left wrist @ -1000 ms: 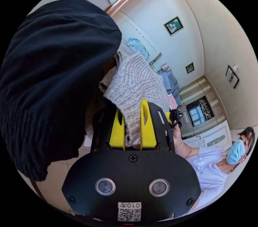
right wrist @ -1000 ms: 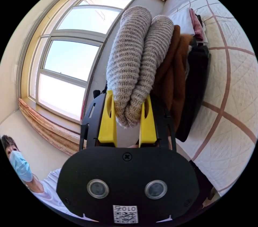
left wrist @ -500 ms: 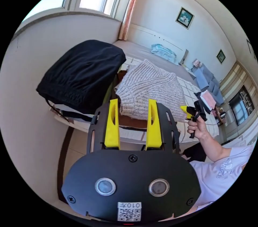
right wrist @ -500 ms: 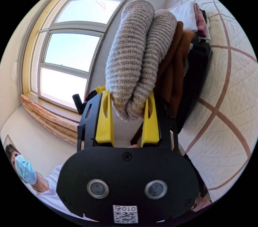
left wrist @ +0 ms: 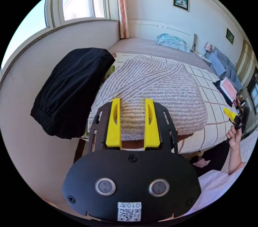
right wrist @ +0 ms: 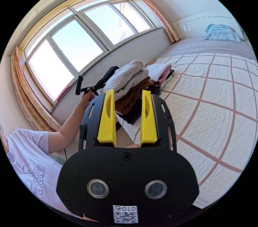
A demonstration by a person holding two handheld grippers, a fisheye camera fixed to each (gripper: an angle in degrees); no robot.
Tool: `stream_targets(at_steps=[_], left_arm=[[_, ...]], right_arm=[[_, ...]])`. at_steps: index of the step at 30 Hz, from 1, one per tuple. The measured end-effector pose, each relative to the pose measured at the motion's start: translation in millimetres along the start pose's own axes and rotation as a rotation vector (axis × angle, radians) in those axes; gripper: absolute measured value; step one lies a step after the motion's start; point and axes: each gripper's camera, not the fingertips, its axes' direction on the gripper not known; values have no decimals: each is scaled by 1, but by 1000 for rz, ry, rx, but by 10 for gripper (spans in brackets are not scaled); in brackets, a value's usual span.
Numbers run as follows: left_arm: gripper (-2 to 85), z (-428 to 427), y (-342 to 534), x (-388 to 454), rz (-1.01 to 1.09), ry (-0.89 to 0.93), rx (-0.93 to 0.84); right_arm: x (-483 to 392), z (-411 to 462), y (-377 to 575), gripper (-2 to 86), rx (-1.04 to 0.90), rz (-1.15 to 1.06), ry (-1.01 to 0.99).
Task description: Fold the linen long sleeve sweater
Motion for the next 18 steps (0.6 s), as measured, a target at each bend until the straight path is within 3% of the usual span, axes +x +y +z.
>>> stream_targets(at_steps=[7, 10, 13, 18], left_arm=[[109, 0, 31, 25, -64, -50, 74], [90, -36, 66, 52, -93, 9, 332], [65, -57, 90, 112, 3, 160, 531], [14, 6, 102, 255, 265, 546, 451]], right_arm=[[24, -79, 60, 155, 96, 72, 148], [30, -115, 88, 162, 141, 70, 186], [29, -152, 115, 163, 162, 56, 319], [45, -223, 145, 148, 170, 36, 774]])
